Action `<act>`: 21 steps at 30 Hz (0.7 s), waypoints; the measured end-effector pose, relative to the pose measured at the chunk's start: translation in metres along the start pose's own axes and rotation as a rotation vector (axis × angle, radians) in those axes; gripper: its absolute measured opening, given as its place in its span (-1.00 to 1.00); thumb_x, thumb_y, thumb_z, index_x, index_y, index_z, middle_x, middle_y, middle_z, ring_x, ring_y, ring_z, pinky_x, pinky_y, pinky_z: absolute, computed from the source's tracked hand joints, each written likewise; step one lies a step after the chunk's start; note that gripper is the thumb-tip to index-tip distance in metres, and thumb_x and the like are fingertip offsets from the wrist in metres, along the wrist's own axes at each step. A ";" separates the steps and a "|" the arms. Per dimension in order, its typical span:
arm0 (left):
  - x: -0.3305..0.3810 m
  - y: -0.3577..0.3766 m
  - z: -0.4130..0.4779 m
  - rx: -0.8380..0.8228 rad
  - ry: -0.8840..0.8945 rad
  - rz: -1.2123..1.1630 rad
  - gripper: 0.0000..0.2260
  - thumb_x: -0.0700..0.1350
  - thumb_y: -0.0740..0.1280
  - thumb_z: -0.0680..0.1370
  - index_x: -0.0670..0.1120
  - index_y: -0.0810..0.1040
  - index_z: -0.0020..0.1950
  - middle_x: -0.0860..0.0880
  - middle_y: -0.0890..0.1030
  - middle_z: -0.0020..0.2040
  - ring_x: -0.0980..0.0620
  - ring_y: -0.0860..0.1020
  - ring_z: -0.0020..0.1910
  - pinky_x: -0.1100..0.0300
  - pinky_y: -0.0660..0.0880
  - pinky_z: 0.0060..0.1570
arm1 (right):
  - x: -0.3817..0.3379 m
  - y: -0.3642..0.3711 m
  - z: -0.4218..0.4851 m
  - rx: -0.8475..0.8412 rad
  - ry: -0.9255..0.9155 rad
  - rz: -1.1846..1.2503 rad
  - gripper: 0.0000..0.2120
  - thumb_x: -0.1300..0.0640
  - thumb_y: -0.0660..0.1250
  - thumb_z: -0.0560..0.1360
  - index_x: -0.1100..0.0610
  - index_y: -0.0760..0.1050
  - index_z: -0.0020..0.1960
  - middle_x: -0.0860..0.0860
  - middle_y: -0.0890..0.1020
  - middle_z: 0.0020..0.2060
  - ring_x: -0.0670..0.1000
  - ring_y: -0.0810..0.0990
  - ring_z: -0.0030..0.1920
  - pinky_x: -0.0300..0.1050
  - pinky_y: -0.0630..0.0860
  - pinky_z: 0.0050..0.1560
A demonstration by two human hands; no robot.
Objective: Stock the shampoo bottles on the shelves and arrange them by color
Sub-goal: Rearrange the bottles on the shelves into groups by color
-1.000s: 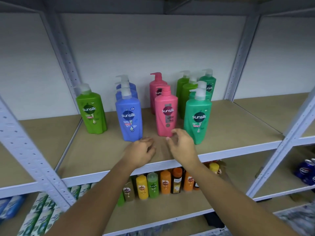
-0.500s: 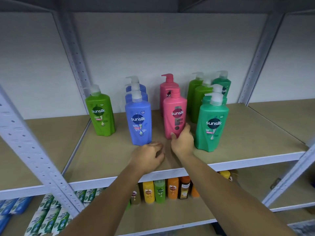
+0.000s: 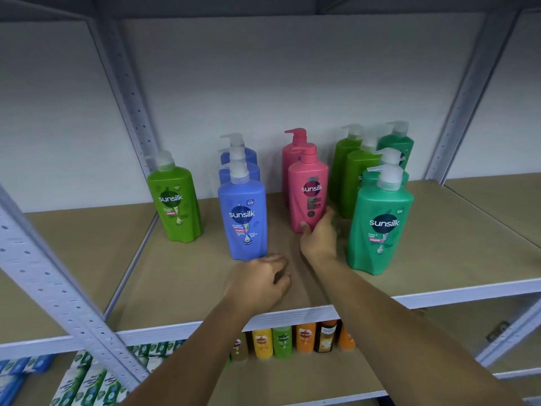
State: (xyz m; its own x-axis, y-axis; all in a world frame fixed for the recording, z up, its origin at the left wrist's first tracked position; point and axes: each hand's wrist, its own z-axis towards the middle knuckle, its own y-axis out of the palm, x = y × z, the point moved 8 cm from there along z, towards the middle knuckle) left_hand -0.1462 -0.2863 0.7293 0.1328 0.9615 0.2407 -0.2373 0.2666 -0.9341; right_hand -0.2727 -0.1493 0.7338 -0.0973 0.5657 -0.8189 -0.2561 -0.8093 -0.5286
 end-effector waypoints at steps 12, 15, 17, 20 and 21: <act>-0.002 0.002 0.000 0.022 -0.015 -0.017 -0.61 0.22 0.07 0.54 0.07 0.52 0.17 0.18 0.55 0.27 0.09 0.58 0.15 0.05 0.58 -0.02 | -0.001 0.001 0.015 0.015 0.012 0.058 -0.41 0.16 0.45 0.49 0.17 0.25 0.42 0.19 0.54 0.30 0.29 0.47 0.32 0.11 0.43 0.29; -0.002 0.001 0.000 0.025 -0.016 -0.020 -0.60 0.22 0.06 0.53 0.09 0.52 0.20 0.20 0.55 0.29 0.10 0.58 0.17 0.05 0.57 0.00 | 0.000 0.002 0.016 0.007 0.014 0.060 -0.44 0.15 0.45 0.49 0.19 0.28 0.39 0.21 0.55 0.28 0.30 0.47 0.30 0.13 0.44 0.28; -0.002 0.001 0.000 0.020 -0.016 -0.020 -0.60 0.21 0.06 0.53 0.09 0.53 0.20 0.20 0.55 0.28 0.11 0.58 0.16 0.06 0.57 0.00 | 0.001 0.002 0.015 -0.015 0.017 0.041 -0.45 0.13 0.43 0.51 0.22 0.29 0.39 0.24 0.53 0.28 0.31 0.46 0.31 0.13 0.44 0.28; -0.001 -0.001 -0.001 0.017 -0.017 -0.008 -0.59 0.21 0.06 0.54 0.09 0.55 0.20 0.20 0.57 0.26 0.10 0.59 0.15 0.07 0.58 -0.01 | 0.003 0.001 0.006 -0.083 -0.022 -0.020 -0.41 0.10 0.39 0.53 0.23 0.25 0.46 0.25 0.51 0.31 0.31 0.45 0.33 0.13 0.45 0.28; 0.000 -0.001 -0.001 0.016 -0.019 -0.007 -0.60 0.21 0.07 0.54 0.08 0.55 0.20 0.19 0.57 0.25 0.09 0.59 0.14 0.07 0.58 -0.02 | 0.001 0.000 0.000 -0.123 -0.057 -0.030 -0.40 0.09 0.38 0.52 0.19 0.23 0.47 0.24 0.52 0.29 0.30 0.48 0.30 0.12 0.47 0.27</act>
State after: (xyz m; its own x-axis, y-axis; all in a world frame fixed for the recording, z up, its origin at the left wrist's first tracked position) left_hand -0.1449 -0.2870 0.7301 0.1165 0.9607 0.2521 -0.2521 0.2741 -0.9281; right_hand -0.2722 -0.1483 0.7328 -0.1467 0.5950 -0.7902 -0.1401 -0.8033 -0.5789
